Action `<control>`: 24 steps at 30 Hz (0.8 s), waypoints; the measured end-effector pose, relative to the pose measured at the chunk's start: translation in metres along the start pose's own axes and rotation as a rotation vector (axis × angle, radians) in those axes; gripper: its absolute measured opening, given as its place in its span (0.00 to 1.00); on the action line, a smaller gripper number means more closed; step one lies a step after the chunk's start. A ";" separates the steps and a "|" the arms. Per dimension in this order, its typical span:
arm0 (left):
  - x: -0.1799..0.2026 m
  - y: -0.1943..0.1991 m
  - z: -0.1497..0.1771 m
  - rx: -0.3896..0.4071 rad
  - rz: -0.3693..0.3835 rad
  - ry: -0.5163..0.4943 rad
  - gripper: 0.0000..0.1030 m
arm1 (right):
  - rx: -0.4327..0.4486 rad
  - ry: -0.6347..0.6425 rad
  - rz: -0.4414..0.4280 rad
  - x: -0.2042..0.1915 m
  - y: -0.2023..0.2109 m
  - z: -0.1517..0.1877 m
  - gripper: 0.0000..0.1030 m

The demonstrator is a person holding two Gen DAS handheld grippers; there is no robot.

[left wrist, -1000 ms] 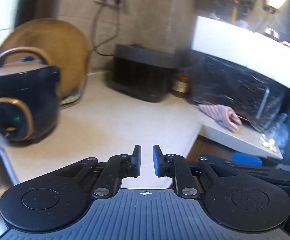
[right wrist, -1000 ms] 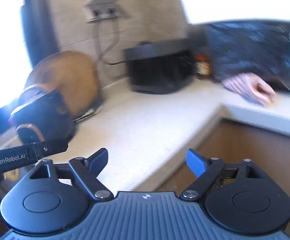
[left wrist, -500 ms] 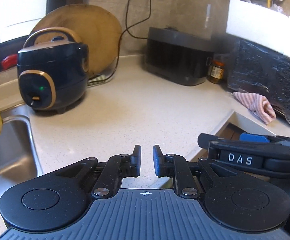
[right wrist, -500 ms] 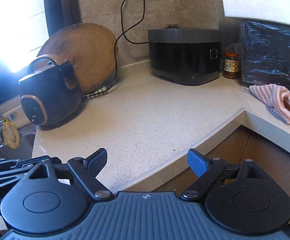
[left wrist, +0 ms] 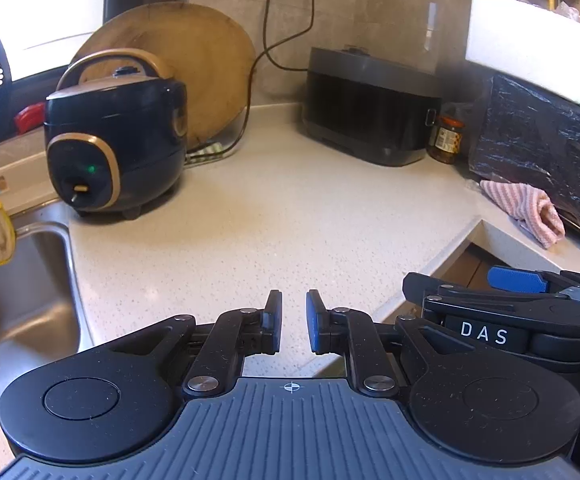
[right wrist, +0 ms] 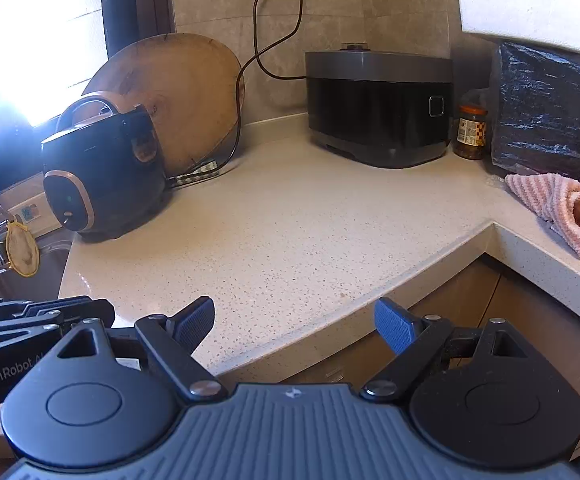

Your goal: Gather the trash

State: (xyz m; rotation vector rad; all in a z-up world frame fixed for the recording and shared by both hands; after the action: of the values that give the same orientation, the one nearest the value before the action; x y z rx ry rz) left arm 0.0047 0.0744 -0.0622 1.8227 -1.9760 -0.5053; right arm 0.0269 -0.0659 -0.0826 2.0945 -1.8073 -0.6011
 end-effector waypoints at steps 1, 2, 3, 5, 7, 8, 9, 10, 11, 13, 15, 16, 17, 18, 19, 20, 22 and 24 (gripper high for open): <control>0.000 0.000 0.000 -0.002 0.002 0.000 0.17 | 0.000 -0.001 -0.001 0.000 0.000 0.000 0.85; 0.000 0.000 0.001 -0.004 0.002 0.001 0.17 | -0.001 -0.003 0.001 0.000 0.001 0.001 0.85; 0.000 0.000 0.001 -0.007 0.004 0.001 0.17 | -0.002 -0.003 0.004 -0.001 0.001 0.001 0.85; 0.001 -0.001 0.003 -0.016 0.008 0.003 0.17 | -0.007 -0.002 0.008 -0.001 0.001 0.003 0.85; 0.001 -0.002 0.005 -0.026 0.010 0.008 0.17 | -0.013 -0.001 0.011 0.000 0.002 0.006 0.85; 0.001 -0.002 0.006 -0.030 0.011 0.011 0.17 | -0.015 -0.002 0.011 0.000 0.002 0.007 0.85; 0.001 -0.002 0.007 -0.032 0.012 0.014 0.17 | -0.017 -0.003 0.012 0.000 0.003 0.008 0.85; 0.001 -0.002 0.008 -0.035 0.014 0.015 0.17 | -0.019 -0.004 0.013 0.000 0.003 0.009 0.85; 0.001 -0.001 0.008 -0.038 0.015 0.017 0.17 | -0.020 -0.004 0.015 0.000 0.003 0.010 0.85; 0.000 -0.001 0.009 -0.041 0.016 0.020 0.17 | -0.023 -0.004 0.018 -0.001 0.004 0.011 0.85; 0.000 0.000 0.010 -0.043 0.017 0.023 0.17 | -0.026 -0.003 0.018 -0.001 0.004 0.012 0.85; 0.000 0.000 0.011 -0.044 0.018 0.024 0.17 | -0.027 -0.003 0.018 -0.001 0.005 0.012 0.85; 0.001 0.001 0.011 -0.044 0.017 0.026 0.16 | -0.028 -0.002 0.019 -0.001 0.005 0.013 0.85; 0.001 0.001 0.011 -0.044 0.018 0.026 0.17 | -0.028 -0.001 0.019 -0.001 0.005 0.013 0.85; 0.001 0.001 0.011 -0.044 0.019 0.026 0.17 | -0.027 0.000 0.020 -0.001 0.006 0.013 0.85; 0.001 0.002 0.011 -0.044 0.020 0.026 0.17 | -0.027 0.000 0.021 -0.001 0.007 0.013 0.85; 0.002 0.003 0.012 -0.041 0.022 0.026 0.17 | -0.027 -0.001 0.023 -0.001 0.008 0.014 0.85; 0.003 0.004 0.012 -0.040 0.023 0.026 0.17 | -0.027 -0.001 0.026 -0.001 0.008 0.014 0.85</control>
State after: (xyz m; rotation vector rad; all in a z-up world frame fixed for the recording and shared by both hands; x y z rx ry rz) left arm -0.0047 0.0720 -0.0703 1.7710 -1.9538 -0.5083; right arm 0.0125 -0.0661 -0.0904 2.0507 -1.8138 -0.6161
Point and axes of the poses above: each gripper's, at about its wrist camera, not at the fingertips, and y roughly against the way its jaws point, x to its right, z to its underside, the point moved 5 cm from there along -y, roughly the way its jaws point, and after that the axes turned 5 degrees about x, right-handed, at the moved point
